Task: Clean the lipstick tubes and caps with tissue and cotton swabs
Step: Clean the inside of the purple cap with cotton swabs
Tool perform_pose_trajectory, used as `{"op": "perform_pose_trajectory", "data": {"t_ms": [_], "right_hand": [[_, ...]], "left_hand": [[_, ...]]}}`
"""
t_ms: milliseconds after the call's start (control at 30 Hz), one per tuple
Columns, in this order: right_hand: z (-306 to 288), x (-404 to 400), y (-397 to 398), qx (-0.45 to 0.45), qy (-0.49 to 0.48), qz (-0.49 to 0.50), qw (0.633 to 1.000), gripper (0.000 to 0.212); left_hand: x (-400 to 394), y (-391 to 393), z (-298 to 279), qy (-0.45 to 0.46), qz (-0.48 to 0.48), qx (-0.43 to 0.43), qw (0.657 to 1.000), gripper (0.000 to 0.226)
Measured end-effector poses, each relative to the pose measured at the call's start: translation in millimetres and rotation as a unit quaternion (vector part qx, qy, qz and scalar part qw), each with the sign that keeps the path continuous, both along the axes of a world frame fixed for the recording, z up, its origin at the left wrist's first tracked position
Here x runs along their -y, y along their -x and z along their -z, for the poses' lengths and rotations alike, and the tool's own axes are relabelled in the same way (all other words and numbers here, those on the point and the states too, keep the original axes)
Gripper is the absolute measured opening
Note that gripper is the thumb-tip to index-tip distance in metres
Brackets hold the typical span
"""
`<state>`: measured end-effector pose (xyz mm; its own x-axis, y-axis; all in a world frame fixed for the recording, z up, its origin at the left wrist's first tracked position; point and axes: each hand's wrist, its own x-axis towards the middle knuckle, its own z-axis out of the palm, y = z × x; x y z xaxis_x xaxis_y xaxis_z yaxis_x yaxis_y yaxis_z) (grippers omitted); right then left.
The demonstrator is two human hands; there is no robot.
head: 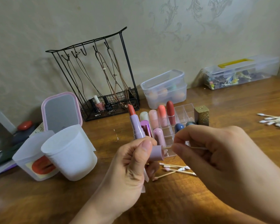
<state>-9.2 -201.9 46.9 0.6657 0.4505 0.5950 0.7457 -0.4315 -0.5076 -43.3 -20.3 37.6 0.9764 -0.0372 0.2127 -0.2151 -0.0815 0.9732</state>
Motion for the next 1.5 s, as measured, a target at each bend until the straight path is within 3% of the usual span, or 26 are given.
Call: {"op": "perform_pose_trajectory", "data": {"t_ms": [100, 333, 433, 567, 667, 833, 1033, 1133, 1267, 1400, 1500], "right_hand": [[1.5, -1.4, 1.2, 0.006, -0.011, 0.000, 1.000, 0.011], [-0.4, -1.6, 5.0, -0.022, -0.021, -0.060, 0.998, 0.018], [1.3, -1.8, 4.3, -0.062, -0.034, -0.096, 0.993, 0.015], [2.1, -1.7, -0.9, -0.088, -0.023, -0.109, 0.990, 0.019], [2.4, -0.4, -2.9, -0.050, 0.007, -0.064, 0.997, 0.021], [4.4, -0.3, -1.2, 0.025, 0.012, 0.007, 1.000, 0.012], [4.5, -2.9, 3.1, 0.028, -0.017, -0.034, 0.999, 0.016], [4.9, -3.6, 3.9, -0.003, -0.009, -0.064, 0.998, 0.014], [3.9, -2.2, 0.4, -0.060, -0.002, -0.092, 0.994, 0.016], [4.5, -1.3, -4.0, -0.001, 0.019, -0.036, 0.999, 0.021], [3.9, -2.4, -1.6, 0.052, 0.006, -0.014, 0.999, 0.017]], "left_hand": [[-0.4, -3.2, 1.3, -0.004, 0.008, 0.003, 1.000, 0.056], [-4.7, -8.3, 9.4, -0.049, -0.032, 0.052, 0.997, 0.066], [-3.1, -7.7, 8.6, -0.038, -0.057, 0.045, 0.997, 0.049], [-2.3, -5.3, 8.3, -0.038, -0.089, 0.031, 0.995, 0.048], [-3.3, -5.7, 11.8, -0.045, -0.100, 0.030, 0.994, 0.040], [3.1, -5.7, 8.1, -0.017, -0.034, -0.001, 0.999, 0.058], [4.8, -7.3, 7.7, -0.024, -0.034, 0.023, 0.999, 0.053], [7.7, -4.4, 4.4, -0.004, -0.078, 0.001, 0.997, 0.062], [7.0, -5.8, 8.8, 0.014, -0.127, -0.001, 0.992, 0.048], [7.1, -6.0, 7.6, 0.014, -0.102, -0.016, 0.995, 0.060], [11.4, -3.1, 1.3, 0.013, -0.056, -0.025, 0.998, 0.052]]}}
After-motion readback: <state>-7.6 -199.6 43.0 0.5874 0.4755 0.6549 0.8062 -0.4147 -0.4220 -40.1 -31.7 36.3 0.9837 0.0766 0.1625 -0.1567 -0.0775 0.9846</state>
